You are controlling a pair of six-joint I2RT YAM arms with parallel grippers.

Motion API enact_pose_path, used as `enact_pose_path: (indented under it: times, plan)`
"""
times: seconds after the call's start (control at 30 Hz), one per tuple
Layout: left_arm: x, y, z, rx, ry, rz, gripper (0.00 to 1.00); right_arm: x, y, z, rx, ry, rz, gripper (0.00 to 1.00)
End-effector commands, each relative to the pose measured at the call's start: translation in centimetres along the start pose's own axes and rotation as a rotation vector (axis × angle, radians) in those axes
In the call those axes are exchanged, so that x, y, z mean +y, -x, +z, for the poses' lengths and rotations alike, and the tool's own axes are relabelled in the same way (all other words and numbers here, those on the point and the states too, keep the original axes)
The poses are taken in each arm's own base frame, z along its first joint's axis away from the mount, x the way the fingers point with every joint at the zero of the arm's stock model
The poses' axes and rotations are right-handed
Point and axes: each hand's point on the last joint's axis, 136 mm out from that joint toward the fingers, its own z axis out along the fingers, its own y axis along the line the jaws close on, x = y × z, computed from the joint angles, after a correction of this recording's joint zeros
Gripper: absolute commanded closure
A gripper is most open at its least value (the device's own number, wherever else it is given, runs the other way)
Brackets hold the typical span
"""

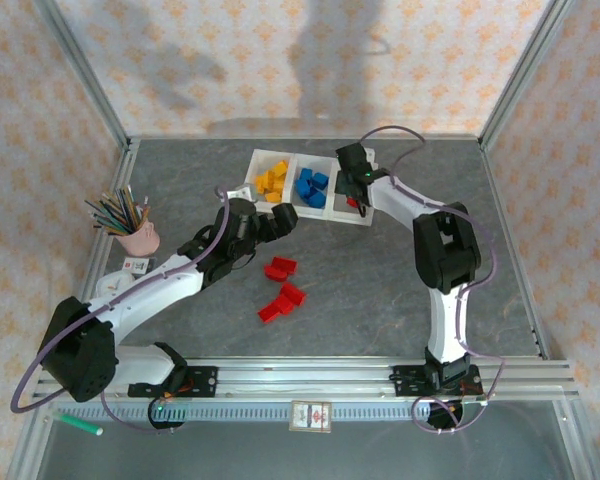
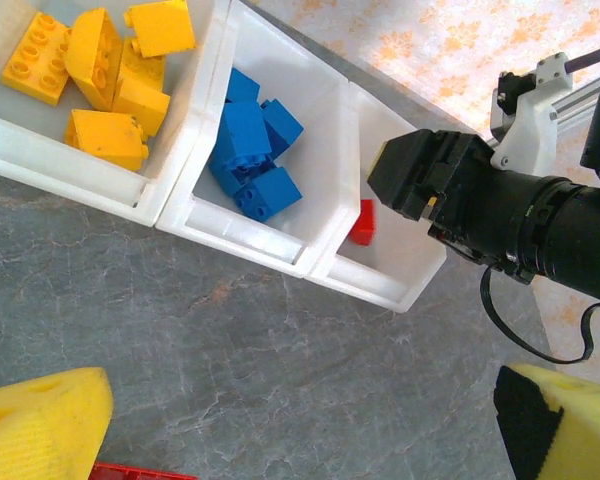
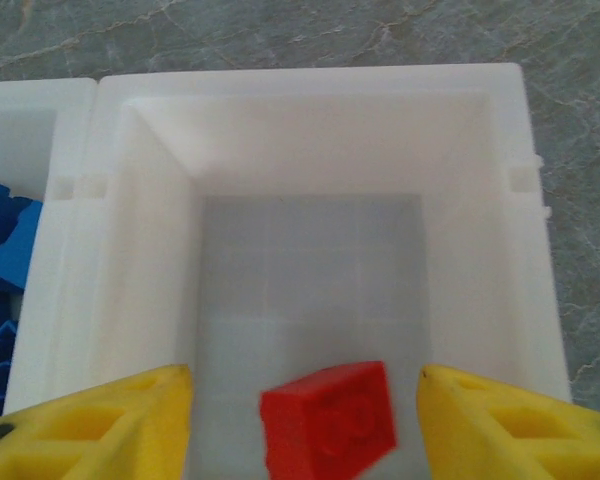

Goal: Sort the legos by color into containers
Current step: Place the lego in the container.

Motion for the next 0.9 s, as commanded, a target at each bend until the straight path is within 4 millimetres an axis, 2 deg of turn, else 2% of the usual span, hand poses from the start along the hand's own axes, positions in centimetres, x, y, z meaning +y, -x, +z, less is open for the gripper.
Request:
enact_pose_path:
  times: [0.0, 0.13, 0.23, 0.57, 0.87]
  plan:
    - [-1.6, 1.8, -0.1, -0.043, -0.05, 0.01, 0.01, 0.6, 1.9, -2.0, -0.038, 0.024, -0.012, 0.37]
    - [-1.8, 1.9, -0.6, -0.04, -0.07, 0.003, 0.01, 1.2, 1.6, -4.8, -0.047, 0.08, -0.012, 0.36]
    - [-1.5, 1.8, -1.4, -0.046, -0.069, 0.001, 0.01, 1.9, 0.2, -7.4, -0.051, 0.131, -0.025, 0.34]
    - [2.9, 0.1, -5.3, -0.052, 0.035, -0.004, 0.01, 6.8, -9.3, -12.6, 0.082, 0.316, -0.2, 0.28]
    - [6.8, -1.7, -8.6, -0.063, 0.114, -0.067, 0.01, 11.5, -17.9, -15.0, 0.211, 0.407, -0.415, 0.28]
